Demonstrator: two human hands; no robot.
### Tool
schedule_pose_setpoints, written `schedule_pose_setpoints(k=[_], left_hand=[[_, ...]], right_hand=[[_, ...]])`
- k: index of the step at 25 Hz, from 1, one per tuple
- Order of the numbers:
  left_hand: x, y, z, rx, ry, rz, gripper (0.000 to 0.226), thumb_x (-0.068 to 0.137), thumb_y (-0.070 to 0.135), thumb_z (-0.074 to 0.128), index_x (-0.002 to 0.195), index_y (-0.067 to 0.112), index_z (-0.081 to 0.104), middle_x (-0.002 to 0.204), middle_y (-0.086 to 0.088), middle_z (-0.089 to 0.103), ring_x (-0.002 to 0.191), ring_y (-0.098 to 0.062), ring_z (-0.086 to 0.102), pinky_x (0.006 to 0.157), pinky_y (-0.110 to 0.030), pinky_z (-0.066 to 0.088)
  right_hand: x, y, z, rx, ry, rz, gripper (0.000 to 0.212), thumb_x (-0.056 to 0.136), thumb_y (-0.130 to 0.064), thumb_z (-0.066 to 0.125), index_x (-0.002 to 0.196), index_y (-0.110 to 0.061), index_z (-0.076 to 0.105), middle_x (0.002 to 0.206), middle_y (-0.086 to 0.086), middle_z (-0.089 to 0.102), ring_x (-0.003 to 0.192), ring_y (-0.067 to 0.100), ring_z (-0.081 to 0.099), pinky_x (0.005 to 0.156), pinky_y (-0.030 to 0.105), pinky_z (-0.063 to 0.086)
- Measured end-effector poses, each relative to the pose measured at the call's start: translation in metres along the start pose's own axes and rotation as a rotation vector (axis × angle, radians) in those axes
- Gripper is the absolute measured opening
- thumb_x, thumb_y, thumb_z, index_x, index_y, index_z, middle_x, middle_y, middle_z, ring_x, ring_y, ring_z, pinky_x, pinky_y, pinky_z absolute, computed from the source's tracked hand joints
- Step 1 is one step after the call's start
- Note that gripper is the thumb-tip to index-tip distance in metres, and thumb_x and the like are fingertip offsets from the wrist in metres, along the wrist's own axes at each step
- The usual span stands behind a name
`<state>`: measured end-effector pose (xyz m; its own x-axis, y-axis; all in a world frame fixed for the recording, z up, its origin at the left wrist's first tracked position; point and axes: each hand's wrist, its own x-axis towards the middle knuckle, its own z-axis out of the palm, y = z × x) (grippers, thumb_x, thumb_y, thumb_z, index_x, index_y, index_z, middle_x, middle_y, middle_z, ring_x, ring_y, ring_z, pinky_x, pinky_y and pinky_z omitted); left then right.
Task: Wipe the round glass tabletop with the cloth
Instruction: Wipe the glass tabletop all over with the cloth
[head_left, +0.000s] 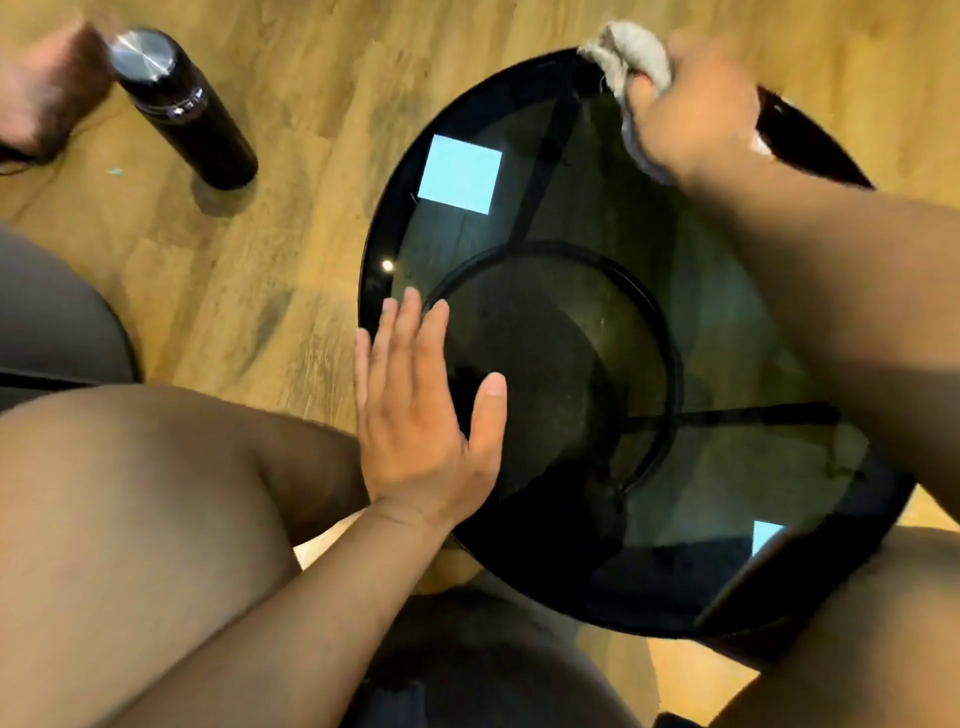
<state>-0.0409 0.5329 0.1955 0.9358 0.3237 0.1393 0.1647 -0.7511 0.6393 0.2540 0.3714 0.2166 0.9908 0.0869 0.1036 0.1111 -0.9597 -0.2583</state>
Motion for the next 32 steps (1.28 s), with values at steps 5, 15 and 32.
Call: schedule_pose_setpoints(k=[5,15,32], left_hand=[[-0.002,-0.002,-0.002,0.067,-0.024,0.038,0.065,0.095,0.049,0.035,0.146,0.01,0.04,0.158,-0.014,0.035,0.15,-0.028,0.023,0.125,-0.047,0.007],[-0.005,-0.001,0.001,0.154,-0.055,0.051,0.068,0.095,0.056,0.024,0.151,0.016,0.031,0.162,-0.012,0.027,0.153,-0.026,0.015,0.125,-0.048,0.004],[-0.003,-0.005,0.002,0.033,-0.008,0.053,0.061,0.095,0.041,0.04,0.144,0.004,0.043,0.156,-0.014,0.037,0.15,-0.029,0.025,0.125,-0.048,0.007]], right_hand=[[-0.148,-0.01,-0.016,-0.059,-0.006,-0.183,0.034,0.09,-0.048,0.047,0.106,-0.021,0.06,0.097,0.009,0.06,0.081,0.035,0.061,0.061,0.034,0.036],[-0.35,0.043,-0.065,-0.008,-0.282,-0.666,0.037,0.075,-0.041,0.056,0.107,-0.023,0.064,0.089,0.002,0.063,0.076,0.024,0.063,0.058,0.032,0.05],[0.009,0.086,0.002,-0.132,-0.271,0.088,0.036,0.103,-0.021,0.04,0.076,-0.006,0.058,0.075,0.014,0.058,0.087,0.035,0.063,0.082,0.04,0.049]])
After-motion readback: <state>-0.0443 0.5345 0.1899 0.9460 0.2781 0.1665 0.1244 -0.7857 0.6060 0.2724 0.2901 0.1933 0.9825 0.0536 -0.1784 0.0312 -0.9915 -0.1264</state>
